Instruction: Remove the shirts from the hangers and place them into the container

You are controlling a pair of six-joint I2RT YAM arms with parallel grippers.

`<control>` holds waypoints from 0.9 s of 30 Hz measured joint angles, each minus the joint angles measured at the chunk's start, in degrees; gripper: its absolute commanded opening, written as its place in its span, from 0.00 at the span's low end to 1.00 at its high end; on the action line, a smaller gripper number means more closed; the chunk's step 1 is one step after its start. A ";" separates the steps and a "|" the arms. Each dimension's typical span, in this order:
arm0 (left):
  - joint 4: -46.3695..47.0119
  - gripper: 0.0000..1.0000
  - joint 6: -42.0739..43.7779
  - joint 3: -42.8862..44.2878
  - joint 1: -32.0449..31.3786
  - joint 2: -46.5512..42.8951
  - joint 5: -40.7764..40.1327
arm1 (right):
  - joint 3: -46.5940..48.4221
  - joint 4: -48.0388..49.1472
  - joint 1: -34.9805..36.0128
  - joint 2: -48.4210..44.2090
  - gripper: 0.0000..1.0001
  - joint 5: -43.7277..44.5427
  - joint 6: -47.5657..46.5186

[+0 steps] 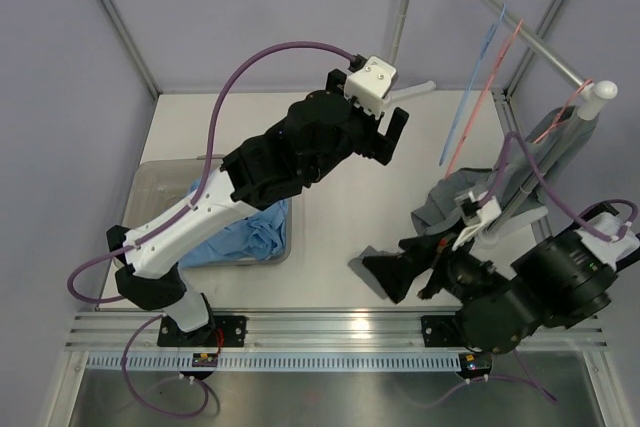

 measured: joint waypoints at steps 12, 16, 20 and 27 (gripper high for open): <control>4.39 0.84 -2.56 -7.96 2.01 -0.50 15.41 | 8.66 22.82 0.04 -17.68 0.99 12.46 -60.30; 8.55 0.82 -3.21 -12.94 1.88 0.46 24.06 | 20.83 22.21 0.02 -15.85 0.99 14.10 -67.69; 12.55 0.82 -4.17 -14.78 1.09 2.47 30.21 | 24.79 22.43 0.02 -14.45 1.00 14.82 -73.07; 16.39 0.83 -4.42 -12.90 -2.51 4.83 32.22 | 21.64 25.35 0.02 -12.39 1.00 14.75 -79.34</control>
